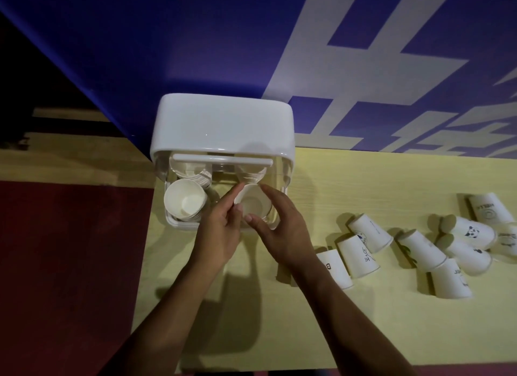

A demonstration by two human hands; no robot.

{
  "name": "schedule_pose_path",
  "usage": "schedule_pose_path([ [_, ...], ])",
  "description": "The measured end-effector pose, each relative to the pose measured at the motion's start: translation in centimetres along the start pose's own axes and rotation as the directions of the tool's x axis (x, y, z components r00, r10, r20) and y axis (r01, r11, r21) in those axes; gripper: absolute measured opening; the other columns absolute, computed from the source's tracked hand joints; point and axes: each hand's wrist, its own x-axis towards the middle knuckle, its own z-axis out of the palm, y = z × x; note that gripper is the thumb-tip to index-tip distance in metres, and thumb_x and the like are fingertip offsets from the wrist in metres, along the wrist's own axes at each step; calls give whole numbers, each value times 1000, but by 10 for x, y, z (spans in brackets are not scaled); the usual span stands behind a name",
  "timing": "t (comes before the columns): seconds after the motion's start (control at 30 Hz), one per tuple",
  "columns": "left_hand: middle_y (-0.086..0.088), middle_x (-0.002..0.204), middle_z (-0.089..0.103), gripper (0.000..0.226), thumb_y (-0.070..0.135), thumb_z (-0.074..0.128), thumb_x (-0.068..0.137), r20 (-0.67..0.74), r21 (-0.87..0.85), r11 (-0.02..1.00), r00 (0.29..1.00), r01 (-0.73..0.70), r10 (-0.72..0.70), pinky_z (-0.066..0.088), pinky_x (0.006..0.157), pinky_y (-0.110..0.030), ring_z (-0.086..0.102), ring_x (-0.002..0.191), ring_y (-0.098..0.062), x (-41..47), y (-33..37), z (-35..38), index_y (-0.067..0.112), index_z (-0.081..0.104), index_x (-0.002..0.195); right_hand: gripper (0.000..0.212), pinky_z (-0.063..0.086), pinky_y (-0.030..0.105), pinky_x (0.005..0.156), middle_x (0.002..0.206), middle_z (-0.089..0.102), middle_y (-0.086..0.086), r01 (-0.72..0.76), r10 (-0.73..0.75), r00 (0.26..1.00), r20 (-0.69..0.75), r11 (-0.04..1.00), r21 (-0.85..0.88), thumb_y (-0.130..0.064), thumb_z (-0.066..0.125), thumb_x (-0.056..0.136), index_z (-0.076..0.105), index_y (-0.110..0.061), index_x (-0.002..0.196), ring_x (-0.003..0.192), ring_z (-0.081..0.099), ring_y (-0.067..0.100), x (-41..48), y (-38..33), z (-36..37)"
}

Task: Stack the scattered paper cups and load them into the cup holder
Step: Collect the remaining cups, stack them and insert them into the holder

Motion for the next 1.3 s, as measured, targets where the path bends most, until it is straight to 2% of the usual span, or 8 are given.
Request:
schedule_pose_path([
  [0.2,15,140,58,46,16,47,109,6,92,995,1000,-25,24,35,91,4,47,111,31,1,0,-3,36,49,150,66,42,18,107,146,56,-12,-11,11,1000,3,1000,-2,-44,76,90,51,-23,148,134,50,0,1,1,1],
  [0.33,9,142,60,43,25,50,108,-69,99,991,993,-89,96,46,103,-17,56,124,3,-10,13,-2,33,49,150,73,40,20,111,153,49,-13,-12,12,1000,-1,1000,4,-52,71,91,43,-26,154,139,45,0,-5,0,-11],
  [0.43,8,143,58,39,26,54,106,-144,148,963,958,-227,248,38,99,-4,51,130,0,-28,35,11,22,56,145,65,42,23,110,146,49,-22,-75,79,993,-85,996,51,-52,67,95,44,-32,153,135,48,-1,-22,6,-41],
  [0.53,9,138,61,38,23,59,101,9,192,903,921,-384,390,38,97,-3,48,126,14,-40,61,46,17,62,138,59,52,32,104,145,57,-13,-175,176,963,-204,984,21,-52,65,95,50,-32,148,126,56,3,-44,25,-87],
  [0.7,9,135,64,37,29,61,98,315,197,833,838,-516,445,54,96,-29,59,120,-7,-36,98,148,23,63,135,52,53,27,97,134,65,-9,-299,292,864,-410,953,49,-44,66,97,56,-28,145,117,61,1,-85,66,-189],
  [0.87,9,138,61,45,37,64,92,486,212,770,748,-602,451,53,95,-34,58,121,-12,-41,137,268,26,61,136,48,53,29,97,125,69,-12,-381,394,731,-557,913,146,-36,68,96,59,-27,142,113,65,2,-140,118,-286],
  [1.1,8,152,48,54,38,62,95,627,357,620,671,-698,396,49,98,-33,53,130,-16,-21,179,431,25,50,147,49,54,31,97,124,69,-11,-443,483,644,-593,868,225,-34,69,96,58,-24,143,111,66,5,-185,211,-387],
  [1.3,4,155,46,55,27,67,94,756,427,357,545,-831,362,41,109,-39,47,137,-19,44,209,538,26,51,147,57,52,28,88,131,66,-5,-545,581,599,-552,800,251,-42,70,93,55,-20,144,111,64,14,-182,289,-426],
])
